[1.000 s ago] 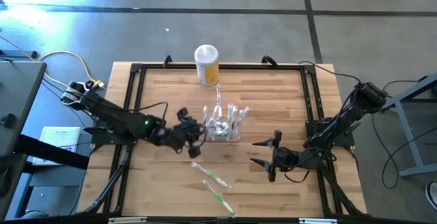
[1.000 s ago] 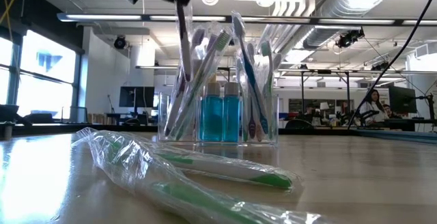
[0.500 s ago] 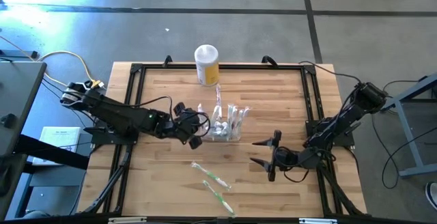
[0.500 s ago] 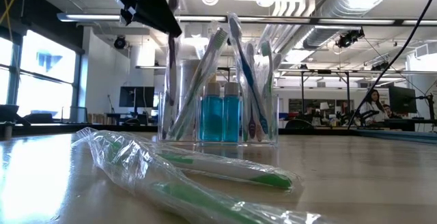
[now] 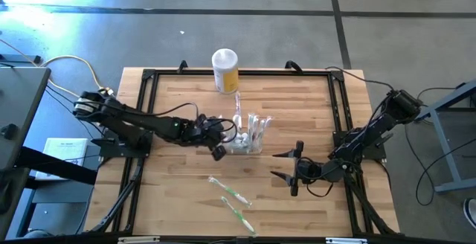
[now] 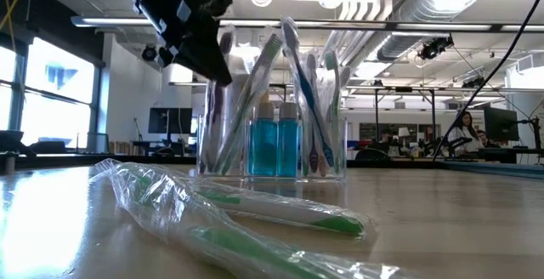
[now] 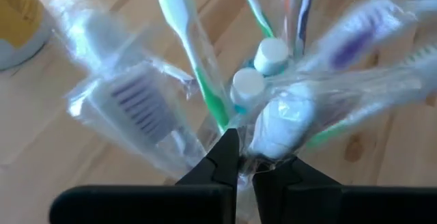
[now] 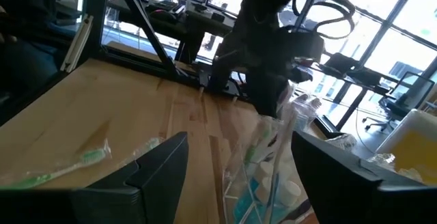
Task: Pick & Place toothbrushing station
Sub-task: Put the purple toothbrush into the transparent organizer
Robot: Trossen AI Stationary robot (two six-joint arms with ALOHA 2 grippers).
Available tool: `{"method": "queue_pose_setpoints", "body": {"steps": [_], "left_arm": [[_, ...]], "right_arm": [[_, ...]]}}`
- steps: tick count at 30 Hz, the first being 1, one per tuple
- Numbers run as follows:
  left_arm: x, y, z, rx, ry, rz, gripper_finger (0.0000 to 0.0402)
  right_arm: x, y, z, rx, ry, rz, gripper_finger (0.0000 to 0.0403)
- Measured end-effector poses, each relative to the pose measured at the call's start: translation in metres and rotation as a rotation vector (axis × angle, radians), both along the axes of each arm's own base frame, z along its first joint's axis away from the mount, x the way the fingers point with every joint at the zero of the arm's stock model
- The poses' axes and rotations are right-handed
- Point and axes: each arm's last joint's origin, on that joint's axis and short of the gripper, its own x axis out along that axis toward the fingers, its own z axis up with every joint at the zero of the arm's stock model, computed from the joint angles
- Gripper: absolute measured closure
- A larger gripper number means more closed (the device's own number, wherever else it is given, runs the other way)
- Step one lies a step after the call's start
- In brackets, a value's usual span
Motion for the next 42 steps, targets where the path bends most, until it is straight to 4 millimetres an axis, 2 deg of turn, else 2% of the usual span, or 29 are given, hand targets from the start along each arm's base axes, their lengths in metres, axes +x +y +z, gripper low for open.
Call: {"method": "queue_pose_setpoints", "body": {"steps": [6,13,18,24,35,37,42], "left_arm": [[0.005,0.005,-0.007,-0.014,0.011,0.027,0.0344],[0.006,0.004,-0.006,0.007,0.021,0.008,0.0318],[0.005,0.004,-0.004,0.005,0.015,0.001,0.0314],[0.003,0.002,0.001,-0.012,0.012,-0.11,0.0313],[0.003,0.002,0.001,-0.008,0.023,-0.123,0.0307],[0.003,0.002,0.004,-0.007,0.032,-0.123,0.03],[0.004,0.001,0.03,-0.001,0.075,-0.123,0.0293]], "right_arm": [[0.0,0.0,0.0,-0.001,0.001,0.001,0.0149],[0.0,0.0,0.0,-0.007,0.004,0.0,0.0149],[0.0,0.0,-0.001,-0.008,0.005,0.0,0.0149],[0.0,0.0,-0.001,-0.013,0.007,0.001,0.0149],[0.0,0.0,-0.001,-0.011,0.008,0.001,0.0149],[0.0,0.0,-0.001,-0.011,0.007,0.001,0.0149],[0.0,0.0,-0.001,-0.011,0.007,0.001,0.0149]]}}
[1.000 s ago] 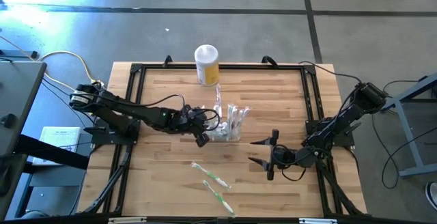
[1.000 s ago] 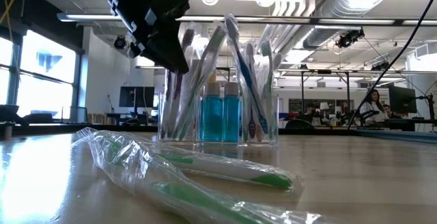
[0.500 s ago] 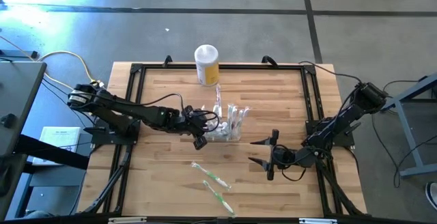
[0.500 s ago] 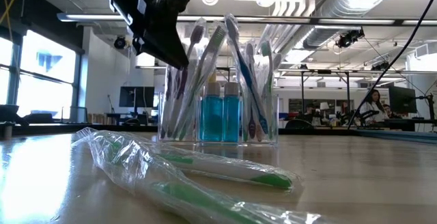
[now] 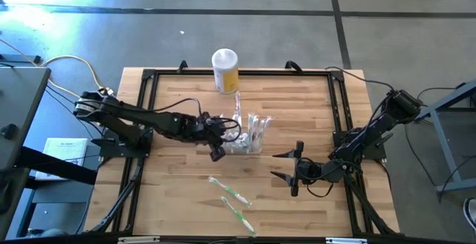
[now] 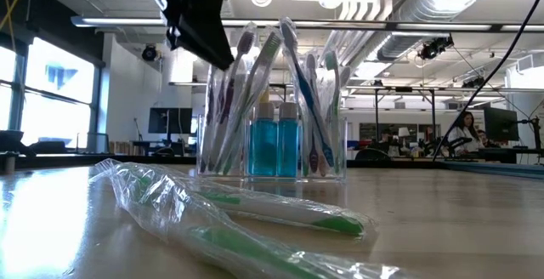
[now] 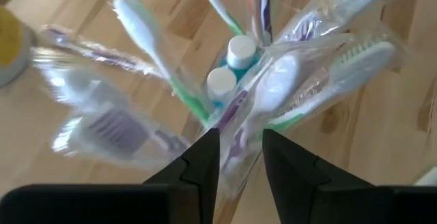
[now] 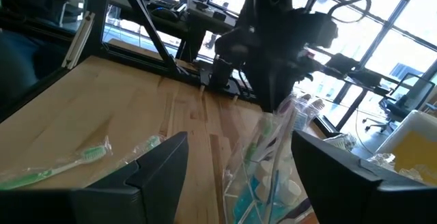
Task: Pick & Place toothbrushing station
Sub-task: Put the purple toothbrush into the transparent organizer
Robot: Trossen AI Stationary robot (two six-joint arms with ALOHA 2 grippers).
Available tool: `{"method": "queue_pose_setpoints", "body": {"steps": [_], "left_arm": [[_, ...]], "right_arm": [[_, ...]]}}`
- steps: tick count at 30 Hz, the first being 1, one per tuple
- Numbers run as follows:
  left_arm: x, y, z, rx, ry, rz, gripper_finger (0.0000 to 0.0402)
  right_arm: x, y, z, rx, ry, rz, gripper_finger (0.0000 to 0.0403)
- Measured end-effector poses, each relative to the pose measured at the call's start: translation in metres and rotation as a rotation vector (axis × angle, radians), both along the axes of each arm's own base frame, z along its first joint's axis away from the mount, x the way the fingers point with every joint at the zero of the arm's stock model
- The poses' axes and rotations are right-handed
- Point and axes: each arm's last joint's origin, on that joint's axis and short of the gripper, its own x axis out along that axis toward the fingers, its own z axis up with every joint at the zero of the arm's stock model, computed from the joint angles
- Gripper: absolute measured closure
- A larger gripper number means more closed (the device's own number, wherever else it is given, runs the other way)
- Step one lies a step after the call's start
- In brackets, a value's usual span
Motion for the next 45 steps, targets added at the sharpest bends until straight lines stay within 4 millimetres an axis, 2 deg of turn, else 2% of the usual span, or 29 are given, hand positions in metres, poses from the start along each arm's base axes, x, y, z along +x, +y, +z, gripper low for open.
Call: {"method": "queue_pose_setpoints", "body": {"steps": [8,14,18,25,30,34,38,45], "left_arm": [[-0.013,-0.012,0.04,-0.07,0.125,0.0,0.0293],[-0.028,-0.026,0.064,-0.02,0.233,-0.138,0.0293],[-0.043,-0.027,0.064,0.01,0.381,-0.177,0.0293],[-0.056,-0.011,0.064,0.128,0.494,0.016,0.0293],[-0.057,0.011,0.063,0.134,0.555,0.078,0.0293],[-0.057,0.037,0.063,0.084,0.598,0.136,0.0293],[-0.059,0.066,0.062,-0.049,0.625,0.15,0.0293],[-0.068,0.129,0.062,-0.128,0.57,0.292,0.0293]], "right_arm": [[-0.002,0.002,-0.001,-0.01,0.012,0.011,0.0149],[-0.001,0.002,-0.001,-0.01,0.012,0.01,0.0149],[-0.001,0.002,-0.001,-0.009,0.011,0.01,0.0149],[0.003,-0.003,-0.001,0.008,0.008,0.008,0.0149],[0.008,-0.008,-0.001,0.074,0.003,0.035,0.0149],[0.009,-0.01,-0.001,0.081,0.003,0.037,0.0149],[0.009,-0.01,0.0,0.064,0.0,0.038,0.0149],[0.009,-0.01,0.004,0.101,-0.037,0.039,0.0149]]}}
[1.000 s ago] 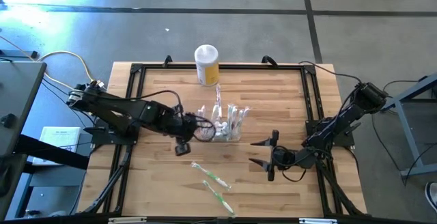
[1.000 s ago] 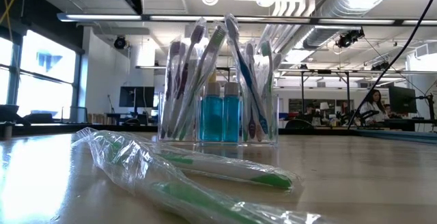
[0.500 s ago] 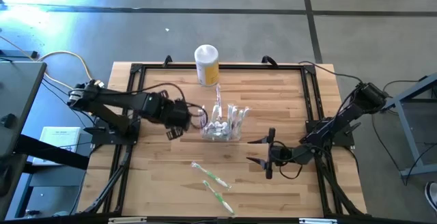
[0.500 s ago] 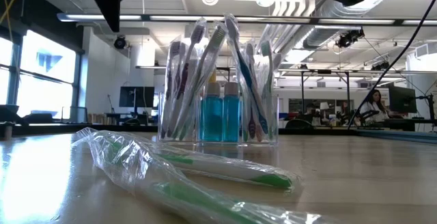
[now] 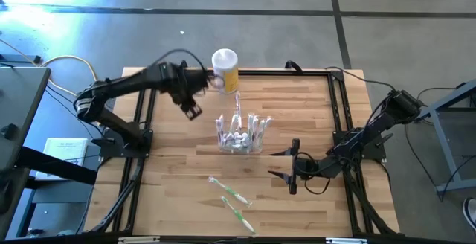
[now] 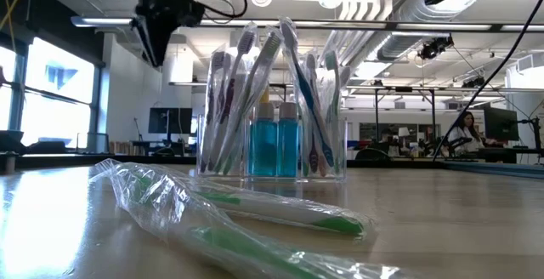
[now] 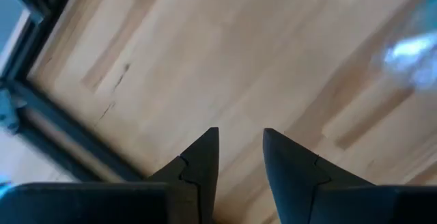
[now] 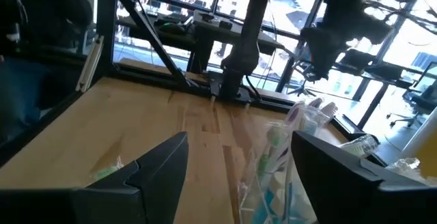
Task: Pick & Place toothbrushing station
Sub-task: Put the purple toothbrush into the transparent organizer
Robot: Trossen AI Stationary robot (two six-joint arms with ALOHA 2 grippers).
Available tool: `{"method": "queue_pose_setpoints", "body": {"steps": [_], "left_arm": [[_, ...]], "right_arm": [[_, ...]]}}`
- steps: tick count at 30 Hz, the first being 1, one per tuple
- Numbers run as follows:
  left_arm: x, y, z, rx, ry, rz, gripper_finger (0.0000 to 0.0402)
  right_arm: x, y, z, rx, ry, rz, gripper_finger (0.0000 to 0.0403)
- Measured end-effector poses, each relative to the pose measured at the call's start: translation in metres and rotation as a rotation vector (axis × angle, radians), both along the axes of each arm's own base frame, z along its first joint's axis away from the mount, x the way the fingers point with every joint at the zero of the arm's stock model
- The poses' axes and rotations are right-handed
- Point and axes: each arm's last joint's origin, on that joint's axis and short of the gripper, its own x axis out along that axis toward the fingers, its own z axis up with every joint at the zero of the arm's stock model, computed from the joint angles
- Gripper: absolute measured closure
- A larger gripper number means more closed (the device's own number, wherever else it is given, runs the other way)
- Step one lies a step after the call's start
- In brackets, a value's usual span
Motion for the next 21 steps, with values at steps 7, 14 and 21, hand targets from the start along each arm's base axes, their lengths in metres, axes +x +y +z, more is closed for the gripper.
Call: {"method": "queue_pose_setpoints", "body": {"steps": [7,14,21], "left_arm": [[-0.004,0.056,0.006,0.032,-0.24,0.073,0.0293],[0.002,0.064,0.011,0.027,-0.384,0.228,0.0293],[0.012,0.071,-0.004,-0.032,-0.367,0.389,0.0293]], "right_arm": [[0.001,-0.001,0.005,0.051,-0.049,-0.008,0.0149],[0.009,-0.016,0.012,0.111,-0.113,-0.076,0.0149],[0.019,-0.035,0.017,0.182,-0.171,-0.105,0.0149]]}}
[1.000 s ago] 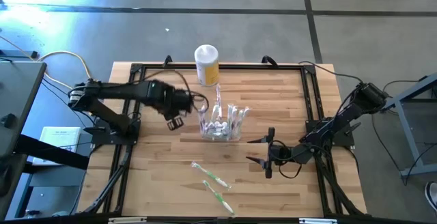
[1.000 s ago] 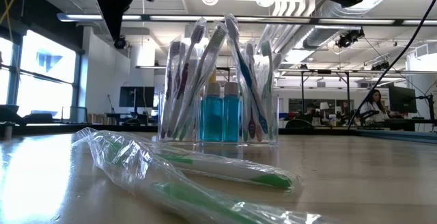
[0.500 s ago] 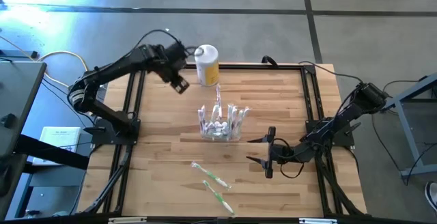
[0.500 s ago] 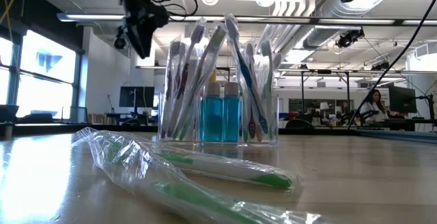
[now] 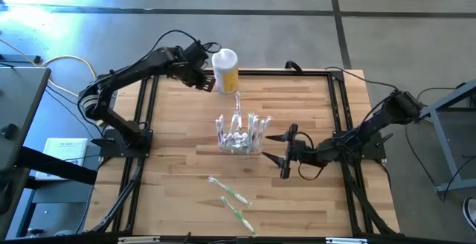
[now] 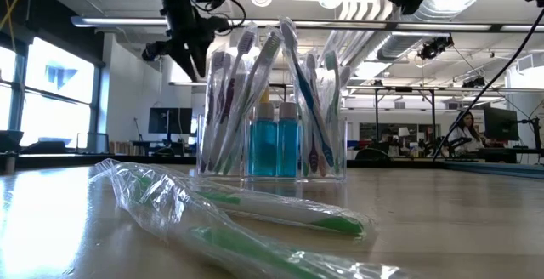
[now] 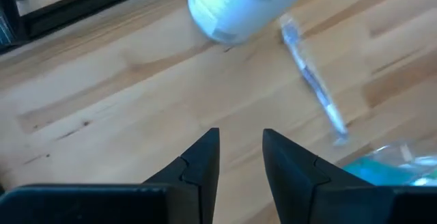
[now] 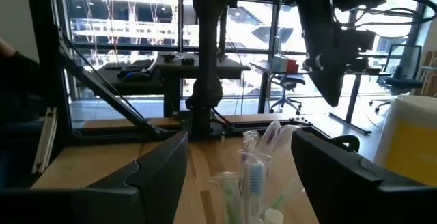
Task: Pick & Place toothbrushing station
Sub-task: Put the purple toothbrush into the transparent organizer
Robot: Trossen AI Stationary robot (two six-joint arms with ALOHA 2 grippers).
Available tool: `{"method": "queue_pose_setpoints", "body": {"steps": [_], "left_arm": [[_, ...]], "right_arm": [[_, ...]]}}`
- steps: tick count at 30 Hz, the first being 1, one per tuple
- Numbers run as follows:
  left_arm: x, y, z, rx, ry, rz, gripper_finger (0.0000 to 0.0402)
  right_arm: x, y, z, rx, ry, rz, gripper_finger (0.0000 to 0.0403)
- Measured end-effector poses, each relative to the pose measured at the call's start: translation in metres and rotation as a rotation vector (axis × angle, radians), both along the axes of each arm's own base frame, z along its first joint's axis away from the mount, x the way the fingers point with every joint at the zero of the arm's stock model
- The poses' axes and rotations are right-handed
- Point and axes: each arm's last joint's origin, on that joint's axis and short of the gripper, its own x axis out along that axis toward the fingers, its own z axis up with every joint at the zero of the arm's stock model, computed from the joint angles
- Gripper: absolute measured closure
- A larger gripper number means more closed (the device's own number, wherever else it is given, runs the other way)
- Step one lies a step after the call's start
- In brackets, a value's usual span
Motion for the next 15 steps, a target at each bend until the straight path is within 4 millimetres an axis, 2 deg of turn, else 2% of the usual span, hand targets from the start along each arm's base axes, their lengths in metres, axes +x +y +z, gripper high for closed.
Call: {"method": "queue_pose_setpoints", "body": {"steps": [8,15], "left_arm": [[0.015,0.007,-0.029,-0.078,0.133,-0.035,0.0293],[0.029,0.013,-0.041,-0.172,0.048,0.011,0.0293]], "right_arm": [[0.002,-0.003,0.0,-0.05,0.012,0.01,0.0149],[0.001,0.0,-0.006,-0.063,0.067,0.023,0.0149]]}}
